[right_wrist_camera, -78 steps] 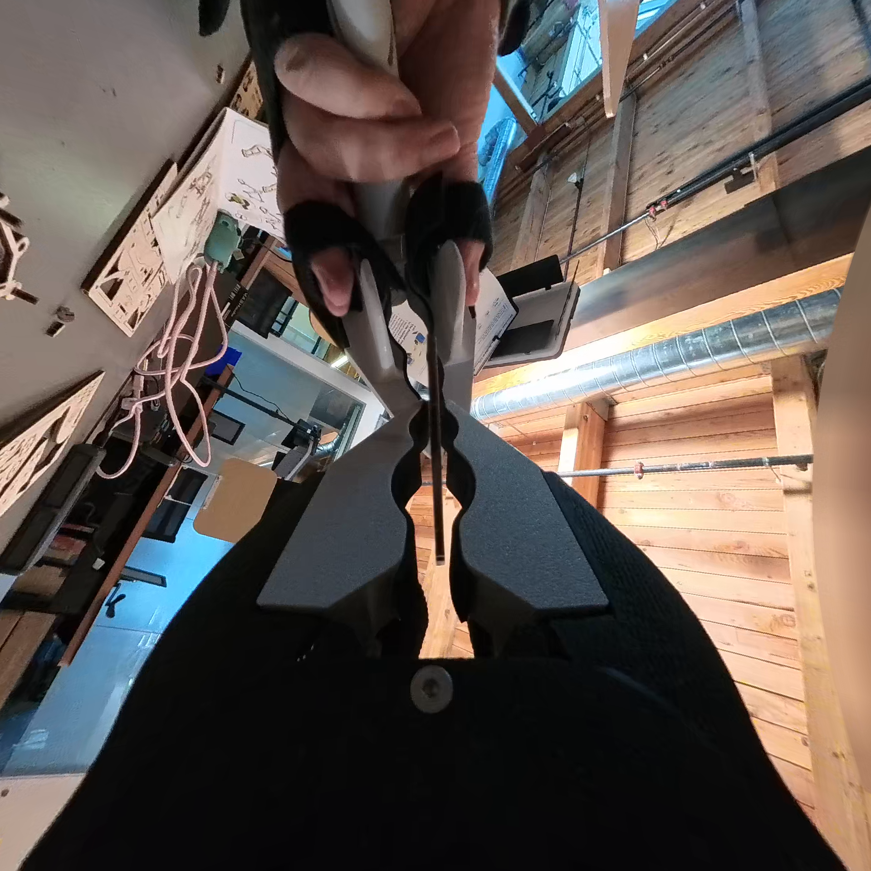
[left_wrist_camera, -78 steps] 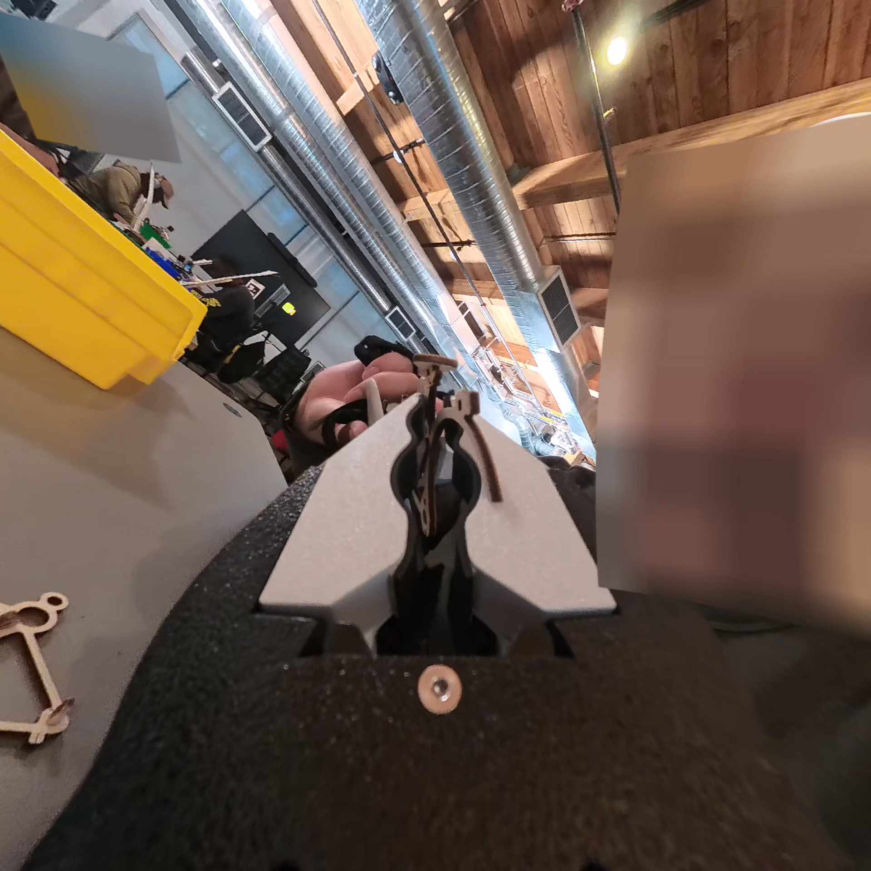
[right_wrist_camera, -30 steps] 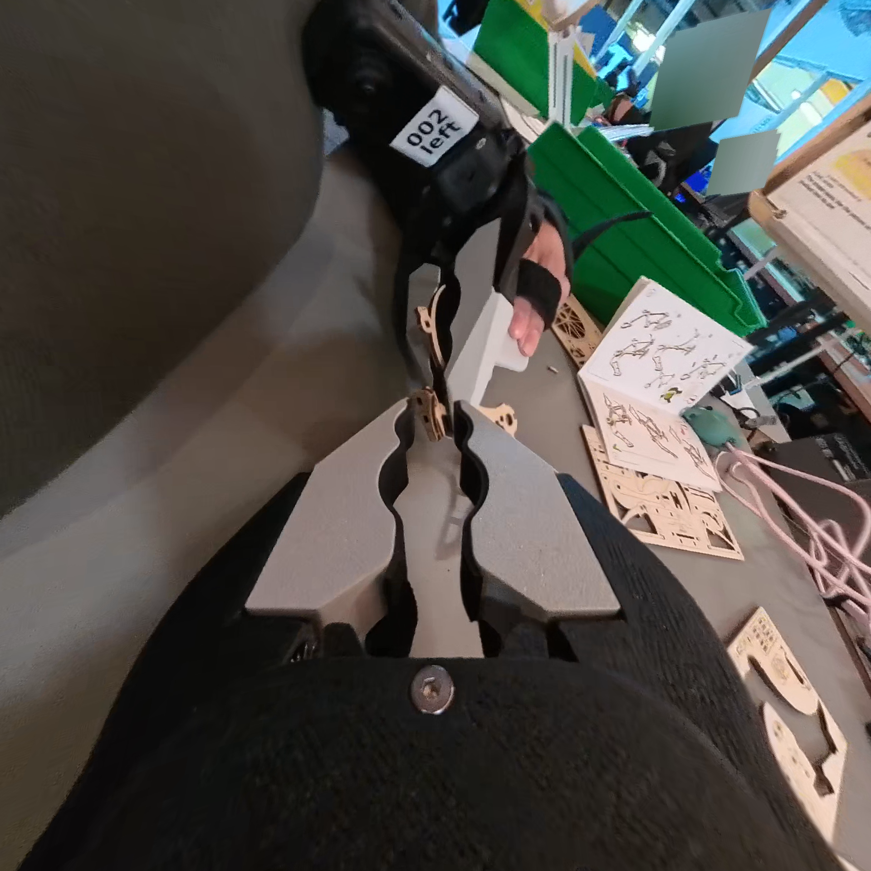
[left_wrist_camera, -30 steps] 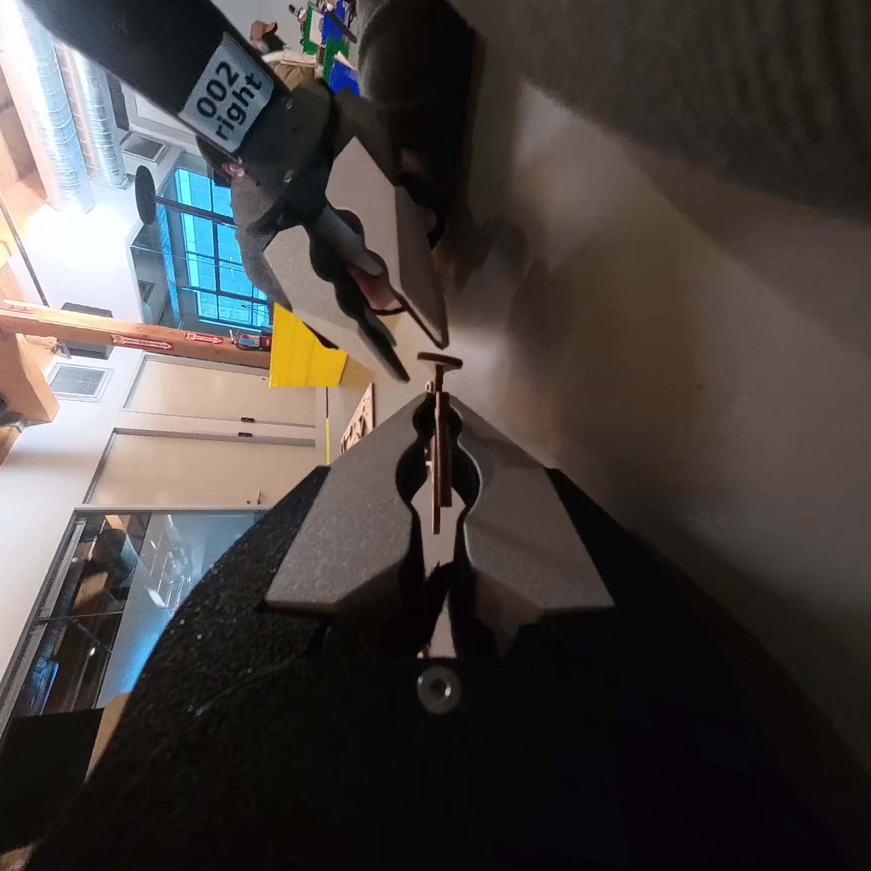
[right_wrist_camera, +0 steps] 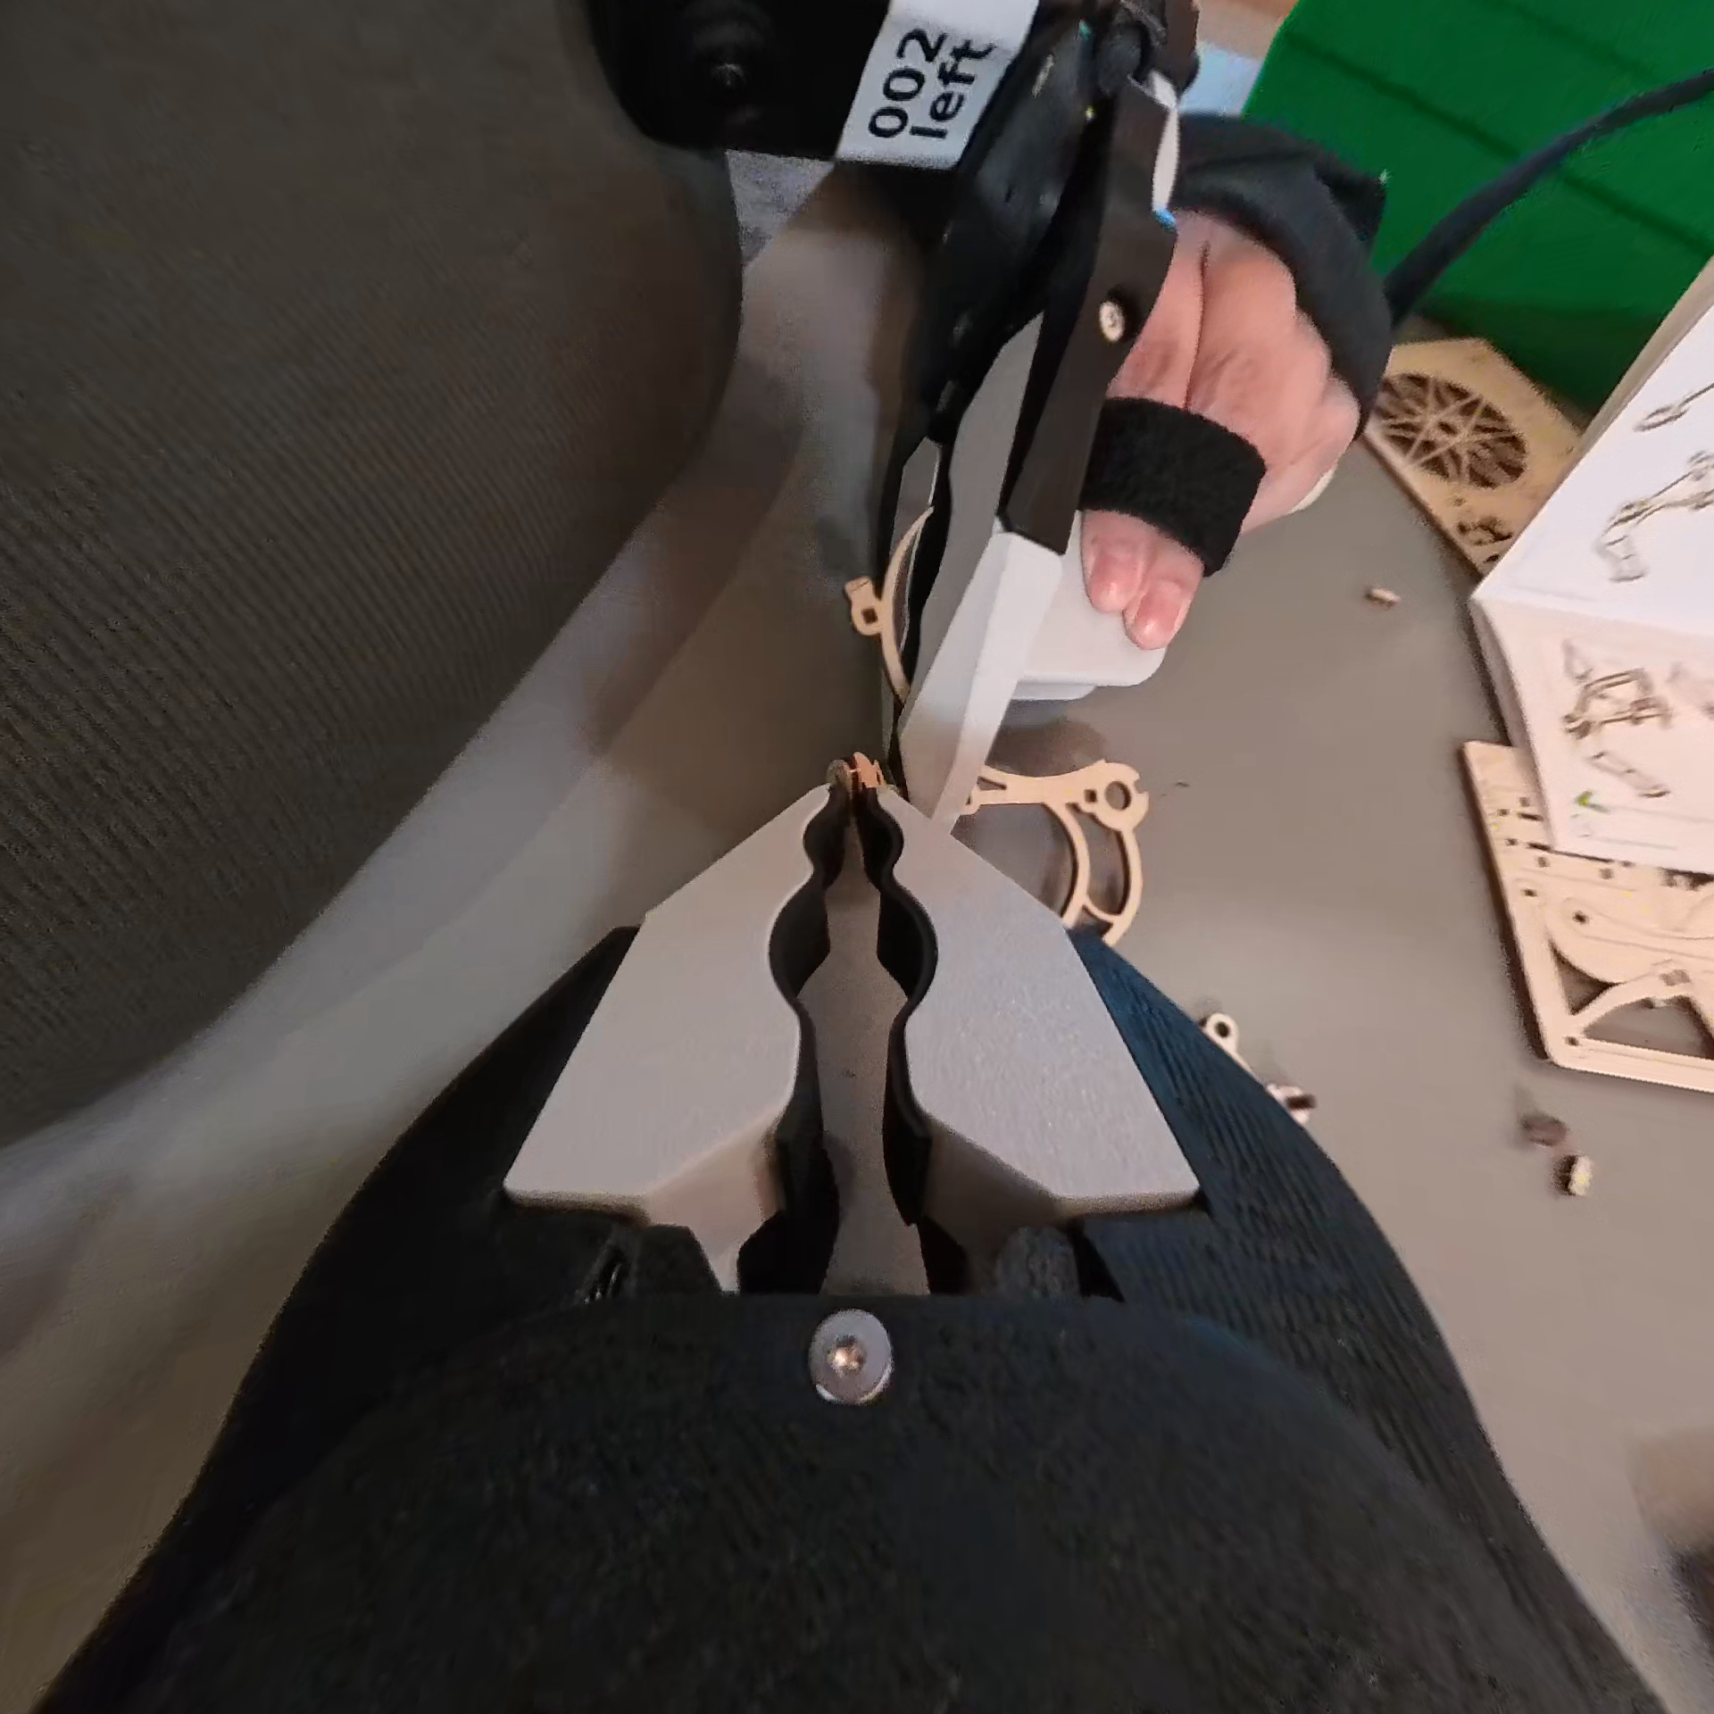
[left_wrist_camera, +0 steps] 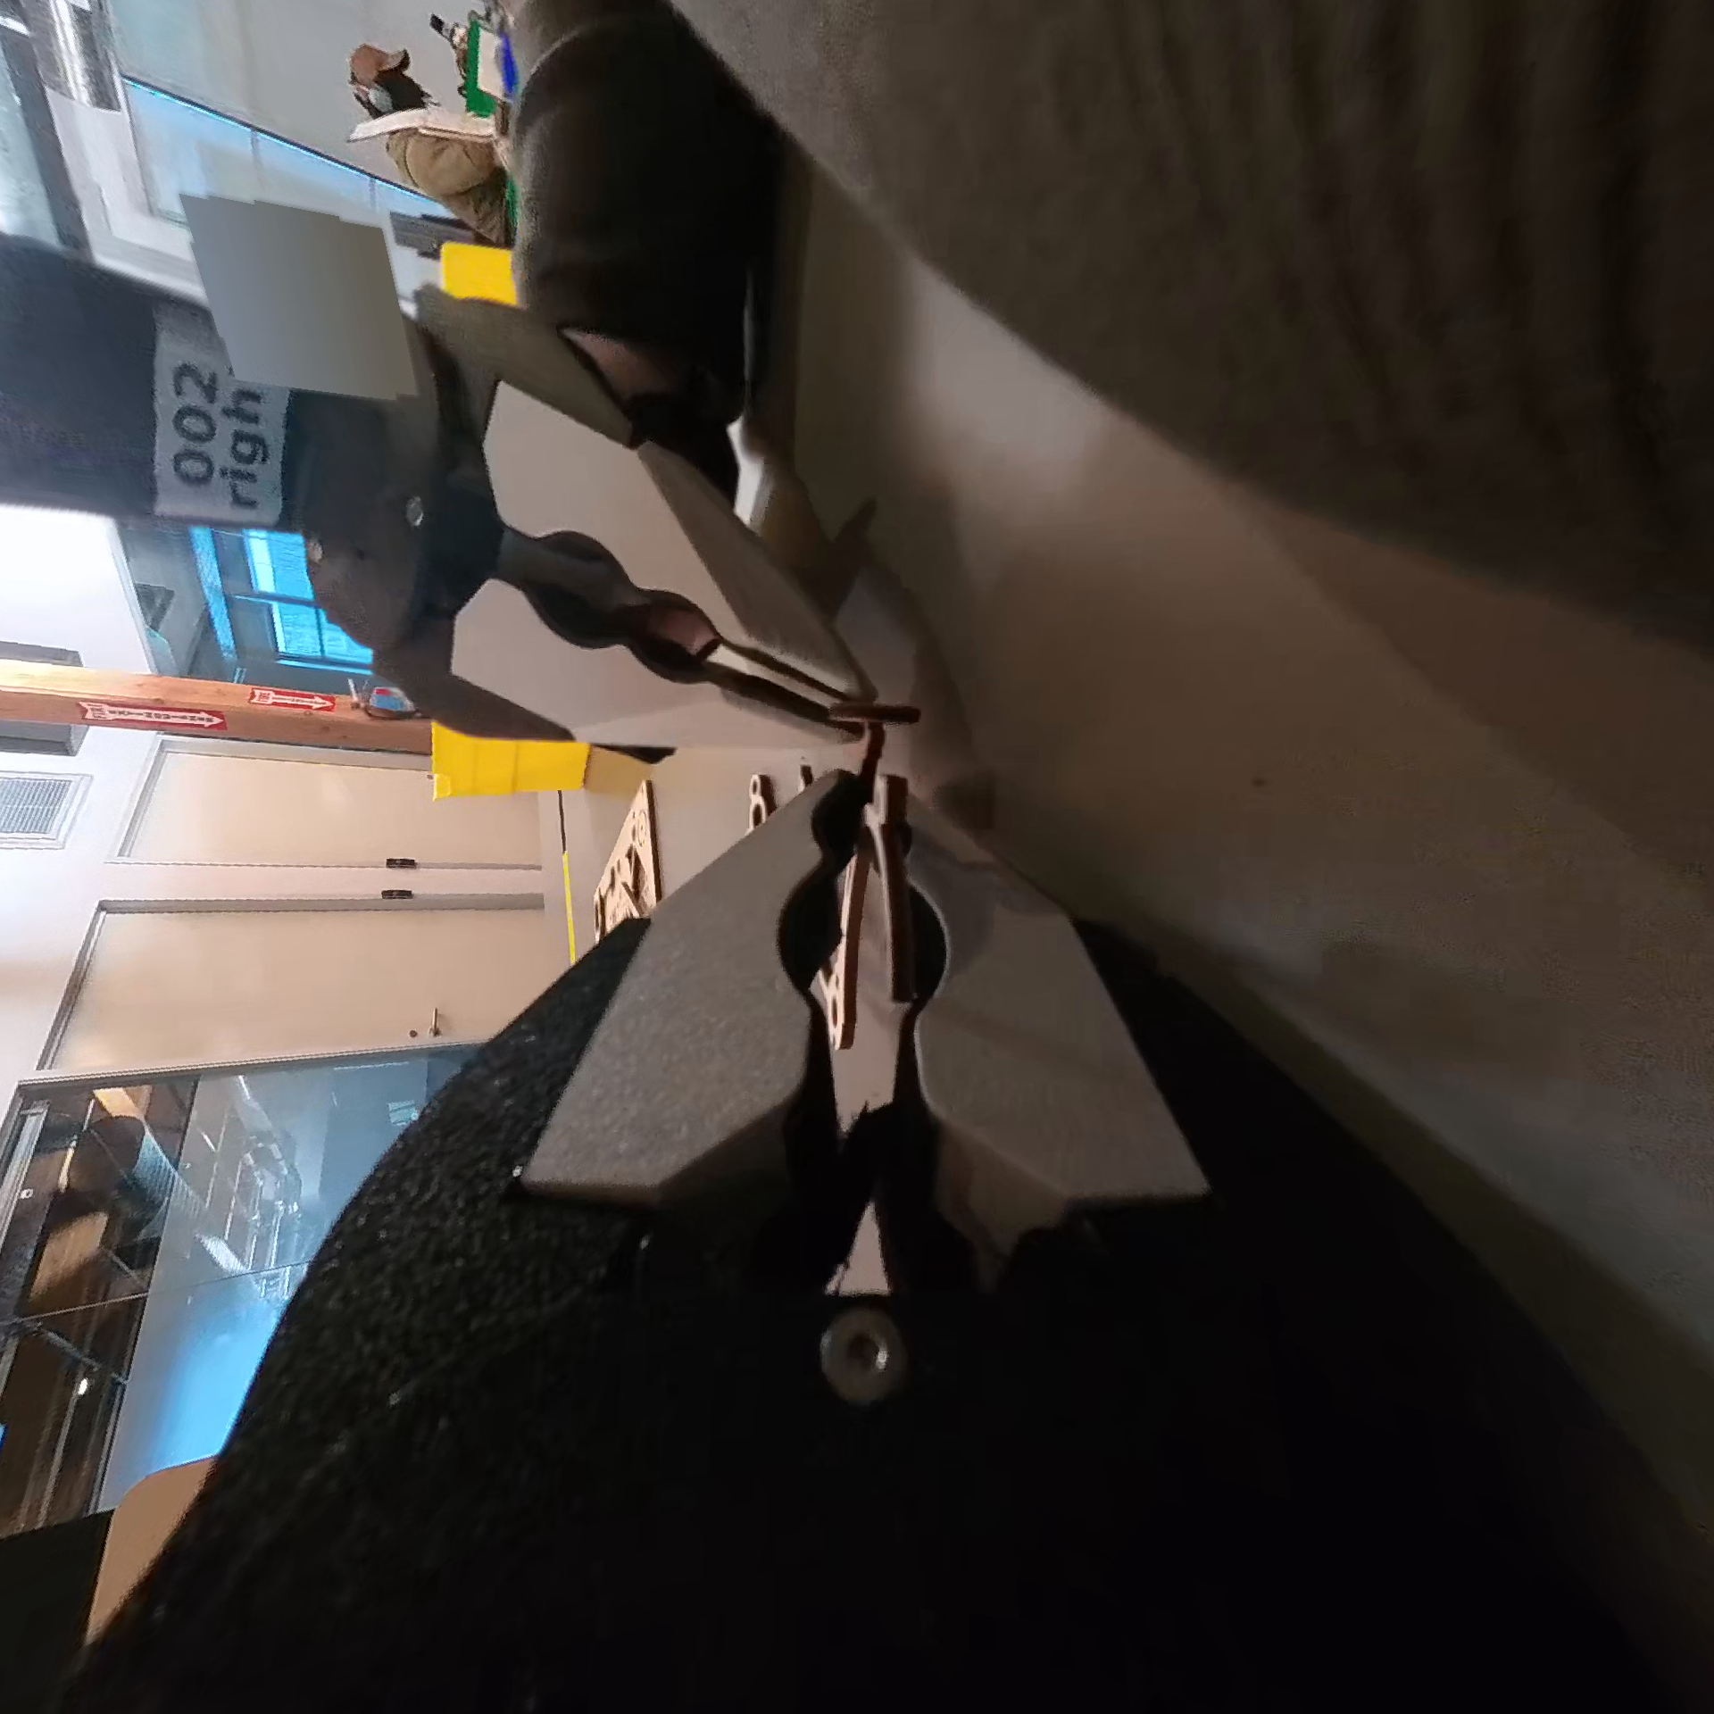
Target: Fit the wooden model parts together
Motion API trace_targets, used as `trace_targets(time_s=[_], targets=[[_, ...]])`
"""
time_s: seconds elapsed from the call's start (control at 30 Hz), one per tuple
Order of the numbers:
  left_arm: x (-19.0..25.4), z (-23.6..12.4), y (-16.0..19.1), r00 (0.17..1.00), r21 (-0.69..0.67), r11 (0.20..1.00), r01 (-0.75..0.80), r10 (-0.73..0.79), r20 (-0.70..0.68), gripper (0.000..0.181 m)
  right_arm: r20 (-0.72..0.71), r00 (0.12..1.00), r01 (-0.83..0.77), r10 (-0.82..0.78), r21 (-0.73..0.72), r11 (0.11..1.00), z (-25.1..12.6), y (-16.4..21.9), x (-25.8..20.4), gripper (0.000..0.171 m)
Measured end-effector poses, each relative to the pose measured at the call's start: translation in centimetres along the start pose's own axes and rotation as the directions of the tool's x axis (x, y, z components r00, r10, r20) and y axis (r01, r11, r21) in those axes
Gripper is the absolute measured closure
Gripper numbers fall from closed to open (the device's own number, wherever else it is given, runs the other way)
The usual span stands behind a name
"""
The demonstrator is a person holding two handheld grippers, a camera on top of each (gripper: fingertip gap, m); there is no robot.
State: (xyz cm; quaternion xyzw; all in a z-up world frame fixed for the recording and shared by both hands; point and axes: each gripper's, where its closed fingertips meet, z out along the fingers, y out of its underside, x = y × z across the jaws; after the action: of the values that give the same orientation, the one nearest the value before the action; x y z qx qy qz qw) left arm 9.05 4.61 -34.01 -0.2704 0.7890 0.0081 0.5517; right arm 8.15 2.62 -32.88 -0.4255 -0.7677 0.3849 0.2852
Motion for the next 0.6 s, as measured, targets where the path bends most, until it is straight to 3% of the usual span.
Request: trace_targets(time_s=[0.23,0.4,0.5,0.6], targets=[[0.1,0.0,0.0,1.000,-0.012,1.000,-0.003,0.003,-0.007,0.181,0.081,0.991,-0.105,0.106,-0.010,0.994,0.1,0.1,-0.1,0.170],[-0.4,0.0,0.1,0.999,-0.004,0.999,0.031,-0.031,0.015,0.180,0.051,0.993,-0.105,0.104,0.020,0.994,-0.3,-0.1,0.3,0.169],[-1.6,-0.2,0.7,0.993,-0.012,0.995,0.103,-0.102,0.059,0.181,-0.015,0.997,-0.071,0.072,0.051,0.996,-1.5,-0.3,0.7,0.146],[-3.4,-0.7,1.9,0.961,-0.008,0.968,0.252,-0.249,0.121,0.181,-0.211,0.977,0.045,-0.024,0.097,0.994,-3.0,-1.2,2.4,0.131]])
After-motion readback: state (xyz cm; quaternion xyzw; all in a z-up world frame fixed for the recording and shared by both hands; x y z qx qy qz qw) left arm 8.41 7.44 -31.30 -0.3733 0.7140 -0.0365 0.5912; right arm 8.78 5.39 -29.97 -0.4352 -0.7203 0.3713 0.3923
